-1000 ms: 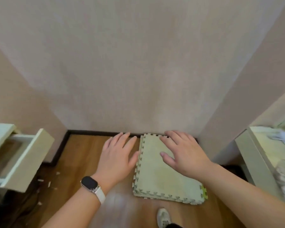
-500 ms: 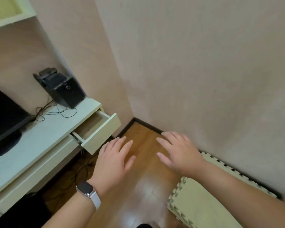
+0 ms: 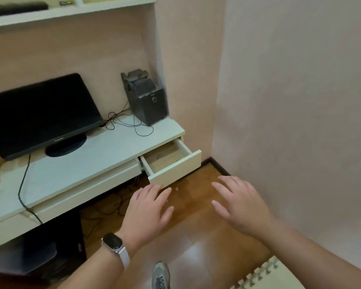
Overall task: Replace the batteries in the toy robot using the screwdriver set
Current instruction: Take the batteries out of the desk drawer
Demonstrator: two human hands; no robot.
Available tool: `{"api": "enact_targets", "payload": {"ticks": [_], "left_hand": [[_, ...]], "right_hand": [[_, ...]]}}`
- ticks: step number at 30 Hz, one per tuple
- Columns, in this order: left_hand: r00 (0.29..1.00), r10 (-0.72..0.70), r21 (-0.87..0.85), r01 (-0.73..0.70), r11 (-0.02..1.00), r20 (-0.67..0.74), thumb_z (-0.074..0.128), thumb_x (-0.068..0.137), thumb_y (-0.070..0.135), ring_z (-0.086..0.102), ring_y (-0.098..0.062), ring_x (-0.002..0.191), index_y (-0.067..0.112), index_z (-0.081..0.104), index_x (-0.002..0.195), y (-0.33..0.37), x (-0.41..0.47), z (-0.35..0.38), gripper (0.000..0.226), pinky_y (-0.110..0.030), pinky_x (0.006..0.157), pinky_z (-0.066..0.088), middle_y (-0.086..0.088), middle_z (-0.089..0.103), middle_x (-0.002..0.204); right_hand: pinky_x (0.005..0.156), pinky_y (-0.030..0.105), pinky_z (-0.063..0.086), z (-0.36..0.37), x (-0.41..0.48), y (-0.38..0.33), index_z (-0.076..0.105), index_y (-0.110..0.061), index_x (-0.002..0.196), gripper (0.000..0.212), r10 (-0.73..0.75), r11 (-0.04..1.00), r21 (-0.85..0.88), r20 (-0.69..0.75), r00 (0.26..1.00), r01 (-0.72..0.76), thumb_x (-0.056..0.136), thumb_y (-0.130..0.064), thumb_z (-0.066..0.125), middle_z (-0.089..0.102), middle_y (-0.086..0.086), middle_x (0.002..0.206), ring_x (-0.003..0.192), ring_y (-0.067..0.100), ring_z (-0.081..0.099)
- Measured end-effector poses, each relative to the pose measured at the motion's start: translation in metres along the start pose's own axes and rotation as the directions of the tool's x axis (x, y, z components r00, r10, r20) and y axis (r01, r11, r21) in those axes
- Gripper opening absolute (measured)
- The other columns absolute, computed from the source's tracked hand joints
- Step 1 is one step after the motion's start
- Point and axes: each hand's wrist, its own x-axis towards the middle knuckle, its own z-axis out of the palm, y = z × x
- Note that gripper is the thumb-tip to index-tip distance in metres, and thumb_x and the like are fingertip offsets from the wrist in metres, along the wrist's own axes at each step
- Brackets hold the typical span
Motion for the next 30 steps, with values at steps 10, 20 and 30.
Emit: {"api": "enact_targets", "payload": {"ticks": [10,20,30], "left_hand": [[0.993,0.121,-0.090,-0.121,0.988,-0.014,0.048,0.092,0.053,0.056,-0.022,0.127,0.030,0.060,0.131,-0.133,0.110,0.030,0.047,-0.041,0.105,0.044,0.001,0.061,0.137],[0.985,0.168,-0.239,-0.153,0.959,0.042,0.054,0.093,0.045,0.060,-0.026,0.121,0.025,0.063,0.127,-0.193,0.192,0.059,0.041,-0.042,0.098,0.049,-0.003,0.063,0.132],[0.956,0.185,-0.312,-0.109,0.944,0.227,0.036,0.102,0.051,0.032,-0.018,0.144,0.031,0.039,0.150,-0.178,0.270,0.105,0.052,-0.039,0.117,0.027,0.003,0.038,0.157]], "right_hand": [[0.098,0.043,0.046,0.049,0.143,-0.062,0.059,-0.022,0.127,0.054,0.057,0.996,-0.081,0.119,0.991,-0.047,0.091,-0.056,0.035,0.060,0.003,0.130,0.121,0.026,0.055],[0.105,0.038,0.039,0.078,0.216,-0.078,0.050,-0.027,0.135,0.057,0.166,0.982,-0.125,0.202,0.965,-0.143,0.092,-0.058,0.030,0.052,-0.001,0.138,0.129,0.020,0.047],[0.107,0.041,0.034,0.138,0.287,-0.027,0.046,-0.027,0.138,0.057,0.180,0.982,-0.008,0.314,0.932,-0.187,0.092,-0.058,0.032,0.046,0.000,0.143,0.133,0.022,0.041]]}}
